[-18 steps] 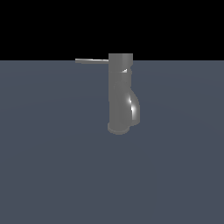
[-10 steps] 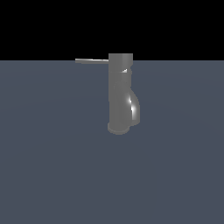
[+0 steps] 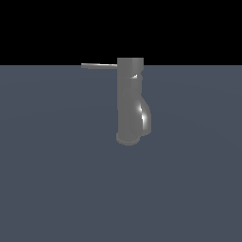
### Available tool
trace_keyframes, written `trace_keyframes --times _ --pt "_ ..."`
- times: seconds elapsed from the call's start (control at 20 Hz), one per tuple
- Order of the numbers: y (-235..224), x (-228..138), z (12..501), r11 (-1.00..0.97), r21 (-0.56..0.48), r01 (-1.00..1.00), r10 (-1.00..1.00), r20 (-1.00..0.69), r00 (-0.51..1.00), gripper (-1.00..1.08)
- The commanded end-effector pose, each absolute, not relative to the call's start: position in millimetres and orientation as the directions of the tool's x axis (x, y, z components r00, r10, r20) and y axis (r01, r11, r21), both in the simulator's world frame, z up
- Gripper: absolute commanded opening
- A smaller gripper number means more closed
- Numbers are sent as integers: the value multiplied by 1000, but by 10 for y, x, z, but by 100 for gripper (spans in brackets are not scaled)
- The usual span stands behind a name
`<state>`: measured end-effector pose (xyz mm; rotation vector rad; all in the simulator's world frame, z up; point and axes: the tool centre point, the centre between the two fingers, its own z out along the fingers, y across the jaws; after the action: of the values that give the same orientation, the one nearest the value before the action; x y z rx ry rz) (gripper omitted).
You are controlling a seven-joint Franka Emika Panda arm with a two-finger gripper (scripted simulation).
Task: Turn on the faucet by rotating a designated handle.
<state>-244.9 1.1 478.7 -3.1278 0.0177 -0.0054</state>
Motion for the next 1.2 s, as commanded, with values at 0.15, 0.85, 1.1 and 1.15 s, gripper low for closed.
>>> trace_keyframes --times 0.15,0.85,1.1,1.15 --pt "31 -2346 4771 -998 -30 -52 -52 0 999 -100" --pt "165 -1731 4612 -948 -97 -304 -300 -48 953 -100" --pt "234 -1456 4498 -902 -108 -418 -412 -76 908 -100" --pt "248 -1401 4472 -891 -108 -441 -434 -82 897 -100"
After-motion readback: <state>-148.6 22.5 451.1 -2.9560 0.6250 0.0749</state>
